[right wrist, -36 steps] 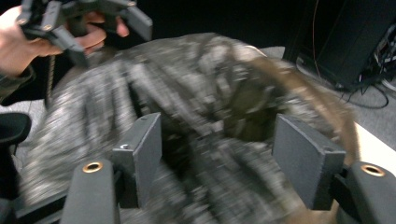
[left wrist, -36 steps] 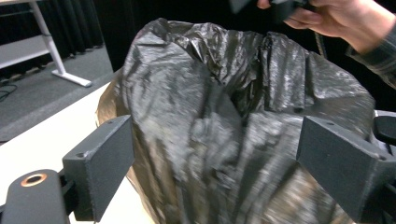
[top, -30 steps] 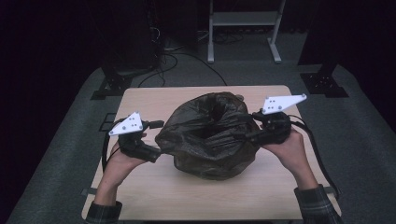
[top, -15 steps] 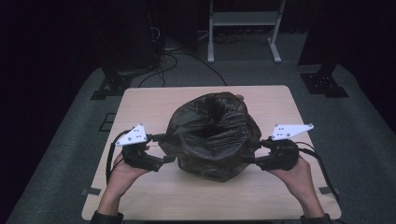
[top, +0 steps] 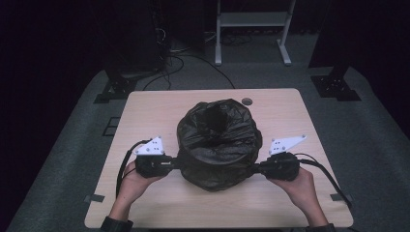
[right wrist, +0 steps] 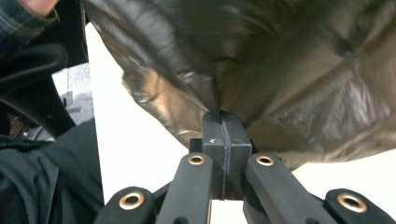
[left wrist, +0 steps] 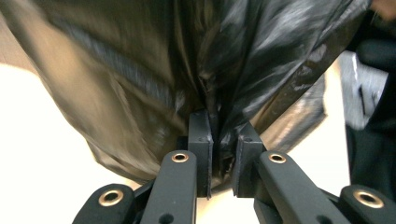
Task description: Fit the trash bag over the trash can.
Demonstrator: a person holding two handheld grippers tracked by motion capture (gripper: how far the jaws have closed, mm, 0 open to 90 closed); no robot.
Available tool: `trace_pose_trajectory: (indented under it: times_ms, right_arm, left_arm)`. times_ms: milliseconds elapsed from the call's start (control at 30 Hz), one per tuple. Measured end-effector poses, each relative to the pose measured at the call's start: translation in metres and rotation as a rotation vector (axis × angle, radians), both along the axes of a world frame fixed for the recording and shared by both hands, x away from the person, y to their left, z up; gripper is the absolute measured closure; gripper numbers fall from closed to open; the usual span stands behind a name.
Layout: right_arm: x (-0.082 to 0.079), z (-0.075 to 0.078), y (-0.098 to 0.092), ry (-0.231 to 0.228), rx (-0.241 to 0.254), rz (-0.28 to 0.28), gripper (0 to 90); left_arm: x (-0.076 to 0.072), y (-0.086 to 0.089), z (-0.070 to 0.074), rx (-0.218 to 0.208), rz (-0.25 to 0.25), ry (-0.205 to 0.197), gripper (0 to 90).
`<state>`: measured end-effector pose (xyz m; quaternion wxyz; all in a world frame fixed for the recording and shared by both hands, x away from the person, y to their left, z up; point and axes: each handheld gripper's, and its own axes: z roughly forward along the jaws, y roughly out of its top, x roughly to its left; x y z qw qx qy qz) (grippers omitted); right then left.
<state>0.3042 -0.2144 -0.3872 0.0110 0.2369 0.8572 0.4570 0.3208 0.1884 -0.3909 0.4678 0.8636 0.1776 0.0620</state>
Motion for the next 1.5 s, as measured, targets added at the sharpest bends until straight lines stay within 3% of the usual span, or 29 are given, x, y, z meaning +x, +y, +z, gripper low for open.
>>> trace_pose_trajectory:
  times_ms: [133,167,233,300,333,433,600,767,967,1133,1300,1500]
  right_arm:
    - [0.004,-0.011,-0.003,0.032,-0.029,-0.014,90.0]
    - [0.005,-0.011,-0.005,0.035,-0.034,-0.021,89.7]
    - [0.005,-0.008,-0.01,0.024,-0.004,-0.033,70.0]
    - [0.006,-0.003,-0.016,0.028,0.012,-0.043,60.8]
    - [0.006,0.0,-0.019,0.016,0.018,-0.062,58.4]
    - [0.006,0.008,-0.031,-0.012,0.033,-0.086,54.0]
    - [0.006,0.023,-0.049,-0.052,0.087,-0.122,51.0]
    - [0.009,0.041,-0.054,-0.093,0.116,-0.147,39.8]
    - [0.018,0.06,-0.048,-0.118,0.117,-0.149,26.2]
    - [0.027,0.078,-0.035,-0.133,0.112,-0.122,14.9]
    - [0.037,0.094,-0.014,-0.182,0.103,-0.074,13.8]
    - [0.05,0.104,0.013,-0.207,0.058,-0.021,11.5]
  left_arm:
    - [0.007,0.005,-0.01,0.066,0.056,0.01,83.3]
    - [0.008,0.006,-0.011,0.055,0.061,0.013,82.0]
    - [0.008,0.009,-0.009,0.033,0.074,0.001,65.5]
    - [0.007,0.013,-0.003,0.005,0.069,-0.004,55.5]
    - [0.007,0.016,0.0,-0.006,0.075,-0.014,48.1]
    - [0.004,0.023,0.008,-0.034,0.058,-0.031,38.1]
    - [0.001,0.033,0.023,-0.088,0.043,-0.074,26.9]
    - [-0.003,0.038,0.03,-0.122,0.045,-0.109,13.9]
    - [-0.004,0.038,0.028,-0.139,0.054,-0.102,0.5]
    - [-0.007,0.043,0.024,-0.141,0.066,-0.091,0.0]
    - [-0.014,0.049,0.015,-0.117,0.057,-0.085,0.0]
    - [-0.019,0.054,-0.007,-0.05,0.069,-0.048,0.0]
